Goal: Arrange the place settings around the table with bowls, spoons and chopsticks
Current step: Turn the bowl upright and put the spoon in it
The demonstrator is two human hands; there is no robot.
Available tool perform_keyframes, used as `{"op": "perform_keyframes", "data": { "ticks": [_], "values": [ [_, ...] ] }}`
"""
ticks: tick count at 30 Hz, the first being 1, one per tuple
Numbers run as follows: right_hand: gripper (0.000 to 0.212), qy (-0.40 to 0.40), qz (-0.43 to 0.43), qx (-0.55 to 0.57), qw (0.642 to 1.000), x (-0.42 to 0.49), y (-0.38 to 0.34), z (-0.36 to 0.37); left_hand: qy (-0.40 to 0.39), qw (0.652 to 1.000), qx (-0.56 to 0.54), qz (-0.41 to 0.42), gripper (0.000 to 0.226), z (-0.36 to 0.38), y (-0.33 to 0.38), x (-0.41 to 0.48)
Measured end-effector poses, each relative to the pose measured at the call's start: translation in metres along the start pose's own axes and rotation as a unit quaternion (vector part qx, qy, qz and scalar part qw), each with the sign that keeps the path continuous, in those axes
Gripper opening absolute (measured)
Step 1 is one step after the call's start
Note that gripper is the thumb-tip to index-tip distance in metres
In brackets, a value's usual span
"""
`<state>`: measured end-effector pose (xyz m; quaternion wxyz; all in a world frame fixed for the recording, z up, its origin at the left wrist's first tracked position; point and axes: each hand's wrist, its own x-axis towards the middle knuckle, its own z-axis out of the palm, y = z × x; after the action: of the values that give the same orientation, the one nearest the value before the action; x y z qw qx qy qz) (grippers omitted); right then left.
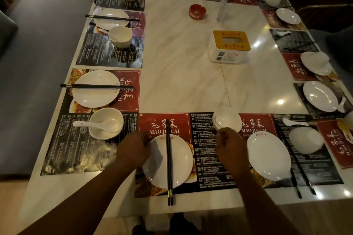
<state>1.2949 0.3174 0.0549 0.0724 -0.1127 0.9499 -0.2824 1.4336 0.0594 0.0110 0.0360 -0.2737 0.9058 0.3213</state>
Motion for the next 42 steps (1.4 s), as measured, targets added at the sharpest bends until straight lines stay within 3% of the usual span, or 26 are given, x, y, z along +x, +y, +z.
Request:
{"op": "perform_keyframes", "data": {
  "ticks": [4,8,12,19,27,32,42],
  "values": [
    [0.014,0.047,0.046,-0.002,0.998,0.064,0.039,-0.040,0.013,0.999,-0.026,0.025,0.019,0.003,0.041,0.015],
    [0.037,-0.072,0.094,-0.003,0.993,0.111,0.068,-0.047,0.029,0.999,-0.035,0.000,0.031,0.020,0.074,0.024],
    [0.036,-0.144,0.043,-0.014,0.989,0.126,0.078,-0.038,0.012,0.997,-0.079,-0.021,0.035,0.038,0.095,0.022],
    [0.030,-0.123,0.011,-0.008,0.992,0.119,0.084,-0.034,0.003,0.989,-0.138,-0.046,0.032,0.052,0.125,0.022],
    [0.021,-0.113,0.060,0.074,0.989,0.072,0.073,-0.009,-0.052,0.989,-0.141,-0.016,0.040,0.062,0.134,0.016],
    [0.022,-0.112,0.062,0.108,0.986,0.060,0.065,-0.001,-0.092,0.984,-0.152,-0.018,0.051,0.066,0.133,0.011],
    [0.028,-0.118,0.059,0.091,0.987,0.061,0.062,0.000,-0.095,0.981,-0.167,-0.012,0.056,0.073,0.127,0.010]
  ]
}}
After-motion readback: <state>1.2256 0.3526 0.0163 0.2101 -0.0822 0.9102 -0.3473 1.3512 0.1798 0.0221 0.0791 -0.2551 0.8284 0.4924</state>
